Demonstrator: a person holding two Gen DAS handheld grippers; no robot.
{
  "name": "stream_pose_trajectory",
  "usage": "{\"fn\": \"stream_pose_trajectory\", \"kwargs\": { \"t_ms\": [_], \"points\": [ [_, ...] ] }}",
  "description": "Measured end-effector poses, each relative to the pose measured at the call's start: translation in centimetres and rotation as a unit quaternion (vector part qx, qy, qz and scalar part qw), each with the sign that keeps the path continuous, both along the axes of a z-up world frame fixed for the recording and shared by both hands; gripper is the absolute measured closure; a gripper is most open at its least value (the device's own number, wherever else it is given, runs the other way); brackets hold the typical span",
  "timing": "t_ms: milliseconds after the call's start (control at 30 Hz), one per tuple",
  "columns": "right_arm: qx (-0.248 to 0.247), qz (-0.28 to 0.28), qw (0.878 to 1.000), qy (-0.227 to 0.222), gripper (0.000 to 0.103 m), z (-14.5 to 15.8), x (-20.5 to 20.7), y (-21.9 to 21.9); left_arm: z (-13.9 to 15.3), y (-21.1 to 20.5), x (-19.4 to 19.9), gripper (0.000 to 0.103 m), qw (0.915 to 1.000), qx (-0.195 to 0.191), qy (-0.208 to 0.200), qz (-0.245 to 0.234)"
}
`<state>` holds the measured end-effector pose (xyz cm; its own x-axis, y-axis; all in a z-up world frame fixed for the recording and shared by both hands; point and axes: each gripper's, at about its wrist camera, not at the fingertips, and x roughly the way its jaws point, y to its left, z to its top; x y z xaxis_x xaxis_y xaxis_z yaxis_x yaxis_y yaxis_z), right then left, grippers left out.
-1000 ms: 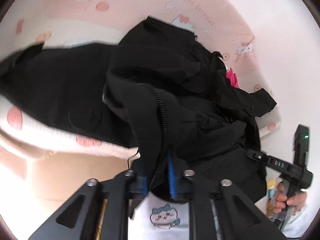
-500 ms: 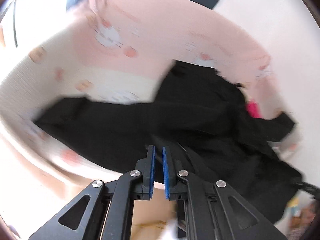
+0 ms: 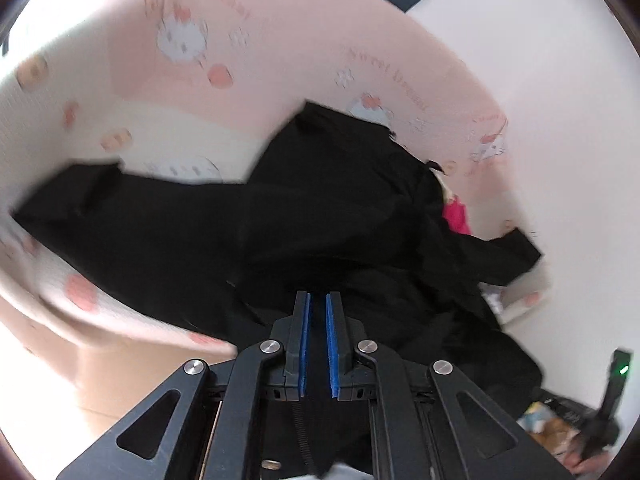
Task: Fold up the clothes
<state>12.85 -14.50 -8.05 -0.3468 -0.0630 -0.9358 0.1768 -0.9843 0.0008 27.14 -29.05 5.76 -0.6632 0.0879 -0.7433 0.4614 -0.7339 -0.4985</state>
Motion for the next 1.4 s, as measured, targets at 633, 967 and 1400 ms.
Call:
{"fn": "stream_pose_trajectory", "kwargs": {
  "t_ms": [633, 967, 1400],
  "points": [
    [-0.106, 0.026, 0.994, 0.018, 0.035, 3.1, -4.2, -3.6, -7.4, -1.0, -1.9, 0.095, 0.9880, 0.140, -0.064, 0.010],
    [-0.143, 0.056, 0.987, -0.036, 0.035, 0.4, -6.0, -8.3, -13.8, 0.2, -2.3, 0.095, 0.9770, 0.165, -0.135, -0.012],
    [-0.146, 0.069, 0.982, -0.093, 0.035, -2.4, -5.1, -8.8, -14.0, 3.1, -3.3, 0.094, 0.9746, 0.079, -0.206, -0.036]
  ]
}}
